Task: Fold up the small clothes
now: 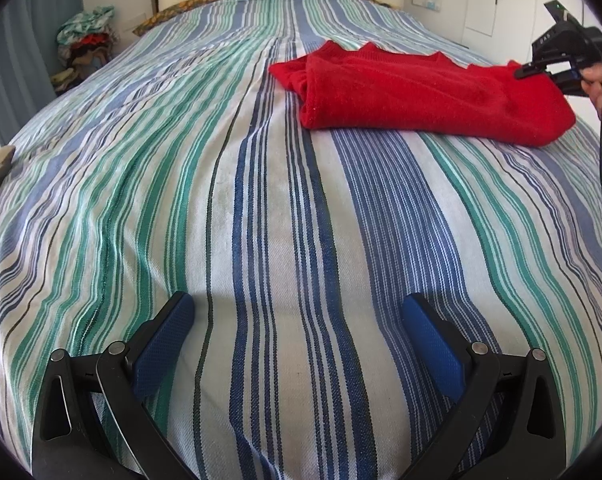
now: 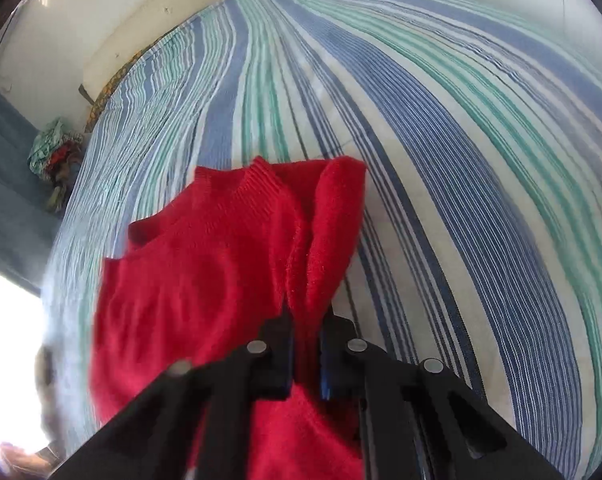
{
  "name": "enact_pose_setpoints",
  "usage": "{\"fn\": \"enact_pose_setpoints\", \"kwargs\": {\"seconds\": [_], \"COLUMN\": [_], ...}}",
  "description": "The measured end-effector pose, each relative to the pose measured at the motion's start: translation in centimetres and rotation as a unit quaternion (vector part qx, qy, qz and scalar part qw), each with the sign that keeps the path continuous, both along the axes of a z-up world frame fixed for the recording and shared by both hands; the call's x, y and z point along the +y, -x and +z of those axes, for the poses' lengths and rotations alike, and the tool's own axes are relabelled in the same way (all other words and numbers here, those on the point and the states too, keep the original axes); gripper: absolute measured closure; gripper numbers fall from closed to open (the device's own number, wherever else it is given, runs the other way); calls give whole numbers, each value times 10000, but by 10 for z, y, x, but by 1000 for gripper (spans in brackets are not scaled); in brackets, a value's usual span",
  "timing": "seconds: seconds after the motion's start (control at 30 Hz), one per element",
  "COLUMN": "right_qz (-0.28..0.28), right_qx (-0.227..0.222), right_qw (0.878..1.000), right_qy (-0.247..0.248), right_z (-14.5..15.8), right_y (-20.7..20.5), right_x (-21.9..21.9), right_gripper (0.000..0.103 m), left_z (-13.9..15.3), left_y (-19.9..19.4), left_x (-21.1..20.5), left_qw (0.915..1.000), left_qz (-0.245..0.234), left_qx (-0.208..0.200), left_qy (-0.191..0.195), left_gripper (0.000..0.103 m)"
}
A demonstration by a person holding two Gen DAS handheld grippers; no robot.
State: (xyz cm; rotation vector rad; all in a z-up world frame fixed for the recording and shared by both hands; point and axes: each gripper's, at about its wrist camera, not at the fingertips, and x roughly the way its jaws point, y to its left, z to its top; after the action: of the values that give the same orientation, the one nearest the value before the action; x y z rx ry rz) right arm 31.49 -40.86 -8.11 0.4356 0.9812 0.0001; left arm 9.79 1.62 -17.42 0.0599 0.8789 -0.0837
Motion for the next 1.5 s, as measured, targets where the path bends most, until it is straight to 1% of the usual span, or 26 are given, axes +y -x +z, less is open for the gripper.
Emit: {"fn": "enact_pose_setpoints", "kwargs": {"seconds": [0.13,0.23,0.33,0.43,0.5,0.53,0.57,0.63,0.7,0.73,0.77,0.83,0.87,0.9,0.97,1.03,1.1,1.17,1.2,1.27,1.33,1.37,1.4,1.43,1.47,1.5], "right_qz": [689,1141,1493,1778,1927,2071,2236,2464,2718,2840,2891,2906,2944,3075,3607,4033,4210,4134,3946,3849,3861,3914,3978,4054,4145,4240], "right_qx": [-279,-313,-183,-107,-42,52,211,433,326,247,110,-191,-284,-325,-186,1,-41,-93,-162,-534,-820,-756,-487,-195,-95,-175], "right_qw": [9969,9925,9883,9825,9793,9772,9743,9656,9515,9447,9428,9479,9514,9503,9320,9118,8964,8894,8926,8988,8936,8885,8873,8875,8869,8859], "right_qy": [274,316,267,554,612,462,144,-705,-1402,-1622,-1653,-1292,-861,-360,318,770,1388,1948,2175,2030,2139,2271,2282,2184,2036,1872], "right_z": [54,67,53,24,2,-9,-19,-26,-14,-4,7,29,37,41,37,20,3,-15,-19,-13,-11,-22,-37,-53,-60,-60], "right_y": [-6,-14,-25,-19,-19,-18,-19,-16,-6,-2,3,11,13,18,29,44,55,55,55,64,76,76,73,71,72,76], "right_x": [68,134,200,255,282,291,298,300,291,285,277,258,252,251,262,277,296,310,315,323,334,341,344,346,345,344], "right_gripper": [94,94,94,94,88,76,58,41,42,42,42,42,41,41,41,41,44,97,97,97,97,90,85,60,37,32], "left_z": [0,0,1,1,1,2,2,2,2,1,1,1,1,1,1,1,1,2,2,2,2,2,2,3,3,3], "left_y": [1,2,3,4,4,5,5,6,6,7,7,8,8,8,8,7,7,8,8,10,10,10,10,11,11,11], "left_x": [1,1,2,2,2,2,2,3,3,3,3,2,2,2,2,2,2,2,2,2,2,1,2,2,2,2], "left_qw": [10000,10000,10000,9999,9999,9999,9999,9999,9999,9999,9999,9999,9999,9999,9999,9999,9999,9999,9998,9998,9998,9998,9998,9998,9998,9998], "left_qz": [-16,-29,-62,-76,-78,-85,-97,-120,-121,-121,-122,-126,-126,-127,-125,-125,-126,-134,-143,-158,-156,-156,-158,-162,-167,-170], "left_qx": [-7,8,10,1,3,3,1,-13,-28,-39,-51,-60,-59,-59,-59,-57,-57,-54,-55,-75,-80,-82,-83,-79,-79,-84], "left_qy": [43,51,69,71,72,72,73,87,94,90,88,92,91,92,89,89,89,90,93,98,80,73,79,90,101,110], "left_gripper": [1,1,1,1,1,1,1,1,1,1,1,1,1,1,1,1,1,1,1,1,1,1,1,1,1,1]}}
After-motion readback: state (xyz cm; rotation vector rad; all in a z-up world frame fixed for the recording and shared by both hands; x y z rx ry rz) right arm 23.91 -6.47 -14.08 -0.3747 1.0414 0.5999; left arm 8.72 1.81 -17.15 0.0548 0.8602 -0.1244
